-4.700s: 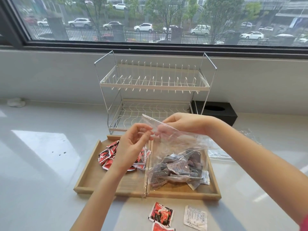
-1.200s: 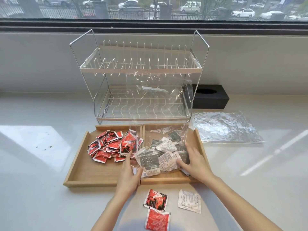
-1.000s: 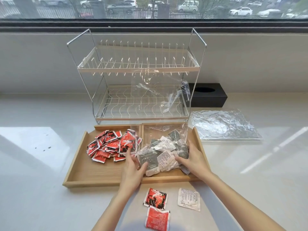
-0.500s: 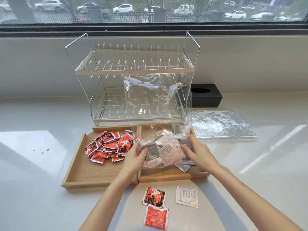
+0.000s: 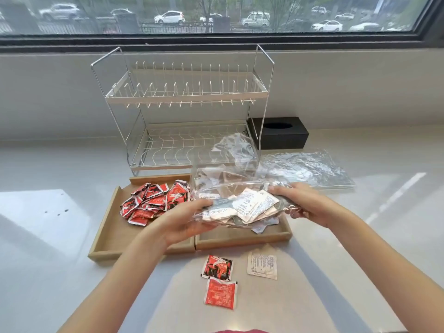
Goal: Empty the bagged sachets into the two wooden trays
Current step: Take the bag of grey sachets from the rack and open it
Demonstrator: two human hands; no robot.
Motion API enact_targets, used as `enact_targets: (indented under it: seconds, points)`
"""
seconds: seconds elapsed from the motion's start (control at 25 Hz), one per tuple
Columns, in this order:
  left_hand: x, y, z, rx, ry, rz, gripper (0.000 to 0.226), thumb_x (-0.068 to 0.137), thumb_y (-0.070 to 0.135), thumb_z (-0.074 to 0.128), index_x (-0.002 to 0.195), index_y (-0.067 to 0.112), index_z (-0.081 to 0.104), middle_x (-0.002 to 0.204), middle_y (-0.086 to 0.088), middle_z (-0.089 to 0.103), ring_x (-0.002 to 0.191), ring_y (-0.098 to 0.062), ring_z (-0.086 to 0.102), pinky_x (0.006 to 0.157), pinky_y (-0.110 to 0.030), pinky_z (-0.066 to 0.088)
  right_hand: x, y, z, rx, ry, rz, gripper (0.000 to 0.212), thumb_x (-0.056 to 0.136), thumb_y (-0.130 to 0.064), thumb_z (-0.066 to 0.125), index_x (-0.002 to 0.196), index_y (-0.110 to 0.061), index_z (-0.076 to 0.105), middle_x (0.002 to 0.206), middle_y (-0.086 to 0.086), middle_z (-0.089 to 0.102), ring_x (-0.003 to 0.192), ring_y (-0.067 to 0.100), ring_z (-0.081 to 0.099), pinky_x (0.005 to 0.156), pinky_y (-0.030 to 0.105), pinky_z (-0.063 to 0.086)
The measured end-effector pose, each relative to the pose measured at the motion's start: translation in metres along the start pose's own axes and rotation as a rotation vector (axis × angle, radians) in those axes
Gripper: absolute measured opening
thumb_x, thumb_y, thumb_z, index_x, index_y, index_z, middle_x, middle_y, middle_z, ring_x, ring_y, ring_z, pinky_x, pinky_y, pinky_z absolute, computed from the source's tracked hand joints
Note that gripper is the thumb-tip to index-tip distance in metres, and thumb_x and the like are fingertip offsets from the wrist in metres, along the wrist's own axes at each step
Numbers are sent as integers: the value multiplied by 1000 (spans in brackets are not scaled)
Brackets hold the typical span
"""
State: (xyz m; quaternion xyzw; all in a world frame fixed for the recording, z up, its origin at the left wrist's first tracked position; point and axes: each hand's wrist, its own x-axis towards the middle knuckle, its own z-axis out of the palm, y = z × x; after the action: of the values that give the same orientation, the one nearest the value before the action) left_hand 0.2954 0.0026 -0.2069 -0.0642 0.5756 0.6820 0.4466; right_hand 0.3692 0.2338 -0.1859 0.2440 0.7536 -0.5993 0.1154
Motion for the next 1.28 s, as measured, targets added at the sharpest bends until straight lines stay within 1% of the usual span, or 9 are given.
enact_targets:
  seconds: [0.12, 0.28, 0.36, 0.56, 0.76, 0.88, 1.0, 1.12, 1.28]
  points:
    - [-4, -6, 2, -20, 7, -20, 11, 89, 6, 48, 93, -1, 56, 79, -12, 67, 56, -15, 69, 51, -21, 57, -2, 6, 4, 23, -48, 40, 18, 85, -27, 60, 80, -10, 55, 57, -2, 58, 32, 2, 43, 33, 12, 32]
    - [-6, 22, 6, -153, -8, 97, 10, 87, 5, 48, 90, 1, 57, 82, -15, 66, 54, -15, 68, 47, -20, 56, -5, -15, -5, 136, -23, -12, 19, 87, -26, 57, 90, -7, 57, 66, 1, 59, 32, 1, 45, 30, 11, 31]
    - [-7, 28, 8, -191, -11, 105, 9, 87, 4, 49, 89, 1, 58, 77, -13, 68, 54, -15, 68, 49, -21, 57, -7, -23, -10, 84, -33, -14, 18, 87, -27, 57, 87, -8, 57, 68, 2, 59, 32, 2, 46, 31, 11, 31]
    - [-10, 35, 4, -224, -41, 83, 15, 78, 4, 55, 93, 2, 56, 92, -14, 59, 59, -17, 68, 51, -23, 57, -6, -39, -22, -15, -68, -45, 21, 87, -27, 56, 76, -8, 57, 61, 3, 53, 34, 3, 41, 31, 11, 32]
    - [-16, 55, 9, -233, -36, 128, 7, 85, 3, 50, 89, 2, 55, 85, -14, 60, 55, -16, 68, 49, -20, 56, -3, -56, -26, -23, -61, -98, 20, 87, -25, 57, 82, -5, 60, 58, 1, 53, 33, 2, 41, 31, 12, 33]
    - [-18, 58, 11, -208, -32, 133, 8, 84, 3, 51, 90, 2, 56, 86, -13, 59, 53, -15, 67, 47, -19, 55, -1, -60, -28, -57, -61, -99, 27, 88, -27, 56, 98, -2, 59, 63, 3, 43, 34, 3, 42, 33, 13, 34]
    - [-21, 63, 9, -196, -41, 132, 27, 71, 10, 60, 97, 5, 54, 83, -13, 60, 54, -16, 68, 48, -22, 57, -3, -63, -33, -41, -39, -86, 29, 89, -31, 53, 100, -4, 55, 64, 1, 37, 36, 2, 44, 36, 13, 37]
    - [-23, 70, 2, -203, -76, 137, 61, 66, 17, 66, 121, 15, 40, 92, -19, 62, 65, -21, 70, 52, -27, 59, -7, -67, -40, -61, -69, -103, 23, 91, -27, 51, 91, -5, 56, 63, 2, 58, 38, 2, 46, 38, 12, 40]
    - [-27, 75, -3, -141, -76, 150, 46, 70, 12, 58, 113, 8, 43, 100, -22, 62, 68, -20, 71, 52, -23, 58, -4, -66, -46, -170, 32, -132, 27, 90, -28, 52, 110, -9, 53, 69, 5, 49, 34, 2, 42, 38, 12, 38]
